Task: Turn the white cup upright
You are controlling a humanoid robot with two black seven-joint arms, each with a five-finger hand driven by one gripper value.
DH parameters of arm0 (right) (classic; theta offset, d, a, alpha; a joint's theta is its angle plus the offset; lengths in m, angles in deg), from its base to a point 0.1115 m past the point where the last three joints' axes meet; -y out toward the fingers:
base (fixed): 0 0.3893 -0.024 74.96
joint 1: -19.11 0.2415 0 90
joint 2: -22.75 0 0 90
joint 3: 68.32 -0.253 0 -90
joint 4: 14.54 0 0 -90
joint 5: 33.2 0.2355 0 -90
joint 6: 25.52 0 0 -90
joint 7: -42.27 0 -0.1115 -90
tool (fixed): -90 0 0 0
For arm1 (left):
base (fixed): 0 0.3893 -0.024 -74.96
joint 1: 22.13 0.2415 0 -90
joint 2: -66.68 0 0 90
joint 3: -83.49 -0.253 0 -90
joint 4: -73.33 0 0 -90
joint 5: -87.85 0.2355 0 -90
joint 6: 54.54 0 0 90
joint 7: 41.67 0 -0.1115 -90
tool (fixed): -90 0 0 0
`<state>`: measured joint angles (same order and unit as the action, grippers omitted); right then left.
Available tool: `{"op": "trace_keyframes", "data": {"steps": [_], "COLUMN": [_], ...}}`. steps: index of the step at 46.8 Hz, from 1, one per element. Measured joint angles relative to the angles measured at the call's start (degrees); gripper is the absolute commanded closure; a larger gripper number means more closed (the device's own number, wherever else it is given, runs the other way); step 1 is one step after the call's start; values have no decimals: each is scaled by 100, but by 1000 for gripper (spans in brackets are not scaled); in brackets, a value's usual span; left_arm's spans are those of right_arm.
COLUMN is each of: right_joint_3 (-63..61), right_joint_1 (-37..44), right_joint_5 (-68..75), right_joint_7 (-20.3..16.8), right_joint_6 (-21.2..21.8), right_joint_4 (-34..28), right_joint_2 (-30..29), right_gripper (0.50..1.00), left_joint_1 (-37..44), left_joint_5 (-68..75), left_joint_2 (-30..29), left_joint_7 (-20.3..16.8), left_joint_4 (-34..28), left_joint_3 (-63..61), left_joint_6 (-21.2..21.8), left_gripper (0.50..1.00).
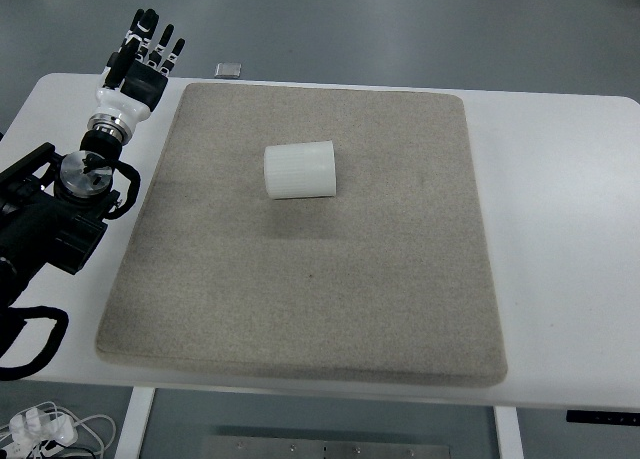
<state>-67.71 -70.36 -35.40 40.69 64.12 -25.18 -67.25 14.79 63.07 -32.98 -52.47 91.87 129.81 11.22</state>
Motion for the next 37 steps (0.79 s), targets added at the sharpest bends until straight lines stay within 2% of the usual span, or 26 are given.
{"op": "trace_keyframes", "data": {"steps": [37], "right_joint_3": [0], "right_joint_1": [0], "right_joint_5": [0], "right_joint_7": [0], "right_joint_6": [0], "right_joint_4": [0], "right_joint_2": [0], "right_gripper": [548], "left_joint_1": [-132], "left_joint_5": [9], "left_joint_2": [-16], "left_joint_7": [10], "left_joint_4": [-61], "left_joint_3": [-61], "left_joint_6": [2], "left_gripper": [506]}}
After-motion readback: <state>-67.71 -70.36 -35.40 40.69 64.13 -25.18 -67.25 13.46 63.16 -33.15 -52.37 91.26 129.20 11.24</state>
